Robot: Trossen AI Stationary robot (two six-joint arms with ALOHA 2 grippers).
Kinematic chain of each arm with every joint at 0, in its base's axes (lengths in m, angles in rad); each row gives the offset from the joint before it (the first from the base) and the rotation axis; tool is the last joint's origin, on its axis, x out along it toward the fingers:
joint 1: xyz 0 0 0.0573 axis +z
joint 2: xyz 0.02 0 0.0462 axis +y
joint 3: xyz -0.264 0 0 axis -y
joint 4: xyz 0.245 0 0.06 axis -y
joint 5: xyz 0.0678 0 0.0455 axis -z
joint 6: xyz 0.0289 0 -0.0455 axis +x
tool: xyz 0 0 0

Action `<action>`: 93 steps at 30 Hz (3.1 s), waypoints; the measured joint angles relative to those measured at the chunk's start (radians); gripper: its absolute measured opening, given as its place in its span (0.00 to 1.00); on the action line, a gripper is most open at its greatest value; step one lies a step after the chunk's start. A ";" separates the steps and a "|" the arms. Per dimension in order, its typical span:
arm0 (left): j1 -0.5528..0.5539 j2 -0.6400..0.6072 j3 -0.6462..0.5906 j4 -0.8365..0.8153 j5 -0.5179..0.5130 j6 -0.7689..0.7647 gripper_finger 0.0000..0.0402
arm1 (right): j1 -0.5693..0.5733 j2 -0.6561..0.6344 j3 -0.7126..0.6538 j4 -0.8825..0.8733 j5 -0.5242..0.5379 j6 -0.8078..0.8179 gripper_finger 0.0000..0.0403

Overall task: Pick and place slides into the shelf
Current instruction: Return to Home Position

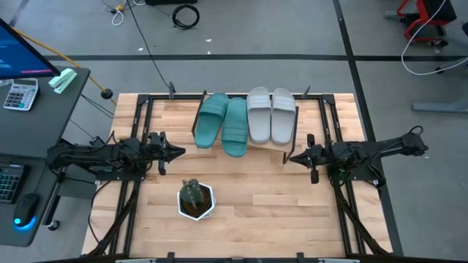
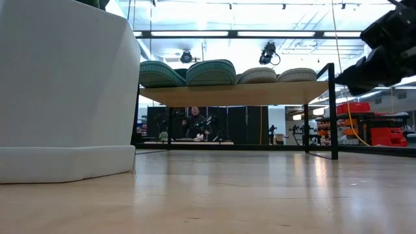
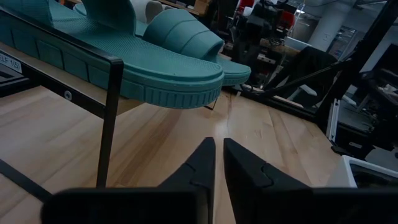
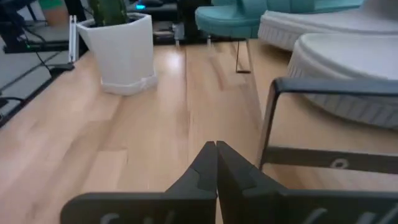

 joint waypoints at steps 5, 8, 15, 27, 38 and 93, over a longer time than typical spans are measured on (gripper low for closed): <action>0.000 0.000 0.000 0.000 0.000 0.000 0.07 | 0.000 -0.085 0.007 -0.026 0.010 0.008 0.00; 0.000 0.000 0.000 0.000 0.000 0.000 0.06 | 0.000 -0.140 0.007 -0.033 0.057 0.009 0.00; 0.000 0.000 0.000 0.000 0.000 0.000 0.09 | 0.001 -0.193 0.017 -0.039 0.098 0.012 0.00; 0.000 0.000 0.000 0.000 0.000 0.000 0.07 | 0.000 -0.194 0.005 0.021 -0.039 0.053 0.00; 0.000 0.000 0.000 0.000 0.000 0.000 0.09 | 0.000 -0.193 -0.015 0.043 -0.041 0.065 0.00; 0.000 0.000 0.000 -0.001 0.000 0.000 0.10 | -0.009 -0.176 -0.025 0.045 0.011 0.058 0.04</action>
